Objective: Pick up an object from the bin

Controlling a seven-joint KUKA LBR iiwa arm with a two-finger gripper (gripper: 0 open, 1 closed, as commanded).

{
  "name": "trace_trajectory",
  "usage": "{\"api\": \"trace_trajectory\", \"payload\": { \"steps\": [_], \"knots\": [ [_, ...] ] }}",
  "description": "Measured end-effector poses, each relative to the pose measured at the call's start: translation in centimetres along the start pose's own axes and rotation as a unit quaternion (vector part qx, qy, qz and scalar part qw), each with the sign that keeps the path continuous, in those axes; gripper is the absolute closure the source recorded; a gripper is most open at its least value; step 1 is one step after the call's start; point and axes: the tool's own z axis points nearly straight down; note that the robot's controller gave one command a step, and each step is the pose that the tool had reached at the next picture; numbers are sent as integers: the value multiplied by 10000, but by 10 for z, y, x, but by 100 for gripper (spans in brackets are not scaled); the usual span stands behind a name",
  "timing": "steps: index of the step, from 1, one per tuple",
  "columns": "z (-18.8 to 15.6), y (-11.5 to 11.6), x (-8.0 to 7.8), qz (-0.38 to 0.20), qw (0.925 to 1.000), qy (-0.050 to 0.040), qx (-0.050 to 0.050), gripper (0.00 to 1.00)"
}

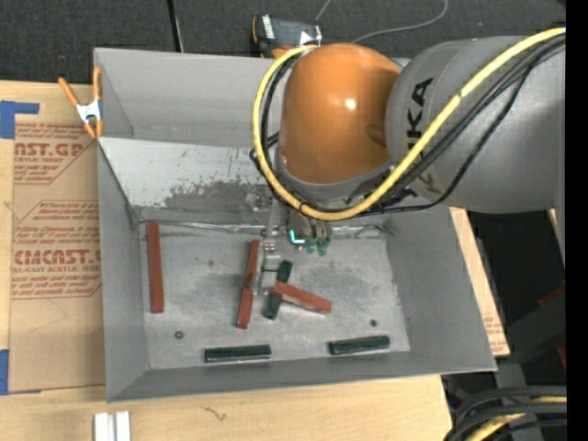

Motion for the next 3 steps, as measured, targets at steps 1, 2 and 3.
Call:
{"api": "trace_trajectory", "payload": {
  "steps": [1,2,3],
  "knots": [
    [174,-36,4,-707,9975,8,6,0],
    [169,-34,1,-709,9975,-39,-5,100],
    [35,-45,-6,-831,9965,-77,0,100]
  ]
}}
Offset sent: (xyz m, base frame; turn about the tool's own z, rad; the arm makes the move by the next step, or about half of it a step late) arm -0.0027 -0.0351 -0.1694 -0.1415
